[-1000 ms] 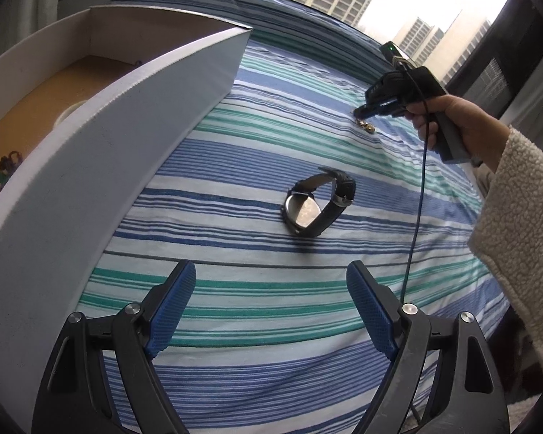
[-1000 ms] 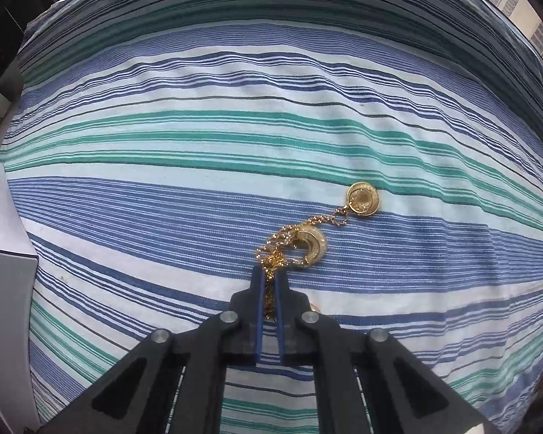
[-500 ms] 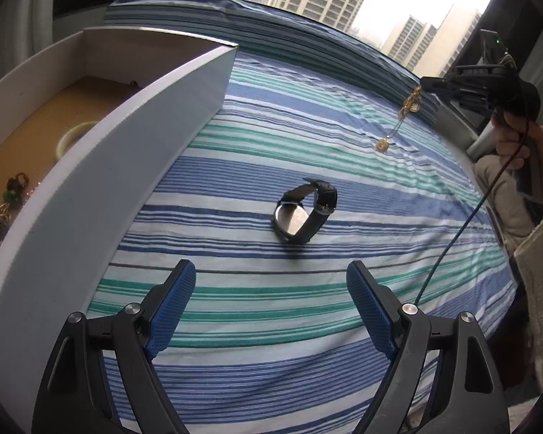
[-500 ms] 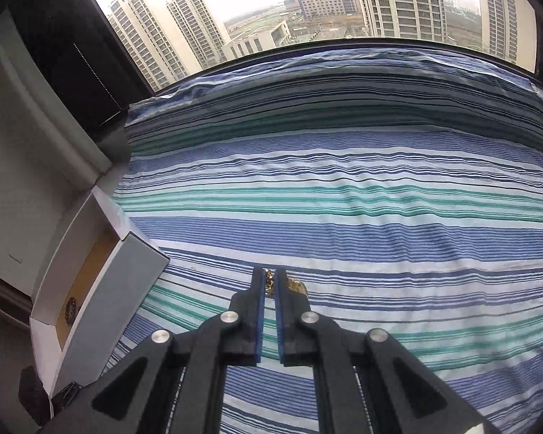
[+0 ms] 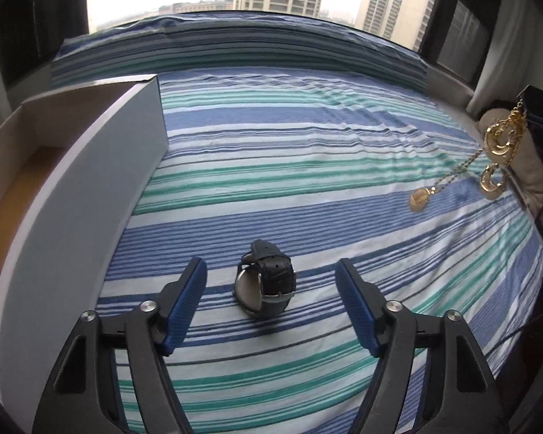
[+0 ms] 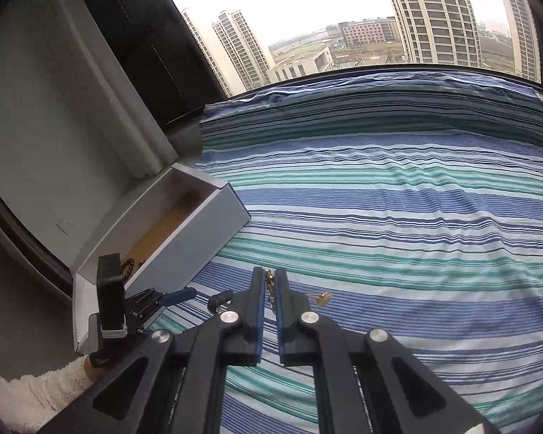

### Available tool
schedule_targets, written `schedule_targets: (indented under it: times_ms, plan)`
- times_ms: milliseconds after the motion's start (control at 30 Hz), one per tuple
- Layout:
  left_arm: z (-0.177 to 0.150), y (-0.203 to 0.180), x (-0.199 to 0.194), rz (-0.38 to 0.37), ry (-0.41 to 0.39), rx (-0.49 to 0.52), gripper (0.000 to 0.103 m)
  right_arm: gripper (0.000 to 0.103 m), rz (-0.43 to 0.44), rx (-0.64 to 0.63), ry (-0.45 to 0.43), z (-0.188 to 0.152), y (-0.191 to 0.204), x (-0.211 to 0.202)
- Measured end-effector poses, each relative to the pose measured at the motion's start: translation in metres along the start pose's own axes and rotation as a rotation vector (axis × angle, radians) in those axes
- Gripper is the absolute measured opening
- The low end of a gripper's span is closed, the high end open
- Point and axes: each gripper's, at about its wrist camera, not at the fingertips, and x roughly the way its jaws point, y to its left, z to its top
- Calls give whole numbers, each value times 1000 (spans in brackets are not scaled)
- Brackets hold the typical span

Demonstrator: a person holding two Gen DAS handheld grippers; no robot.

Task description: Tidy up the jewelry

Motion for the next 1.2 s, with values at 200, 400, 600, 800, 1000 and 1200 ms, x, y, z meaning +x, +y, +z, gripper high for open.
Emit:
schedule_targets:
  times_ms: [200,400,600,800,1000,1200]
  plan:
    - [-8,3,-19,-77,-3,-53,19,5,30,-16,14,-5,11,-10]
    - [-22,36,-121,-153,-54,-172,19,5,74,-93,1,4,47,-14]
    - [-30,115,-213,-21,-141,-304,19,5,148,-201,-14,32,106,-3]
    - [-53,220,-235,213,-106,-491,19,5,252,-302,8,56,179,32]
    - [-86,301,-206,308,-18,-634,19,5,337,-359,73,57,247,82]
    - [-101,329,-175,320,37,-680,19,5,358,-407,198,41,303,144]
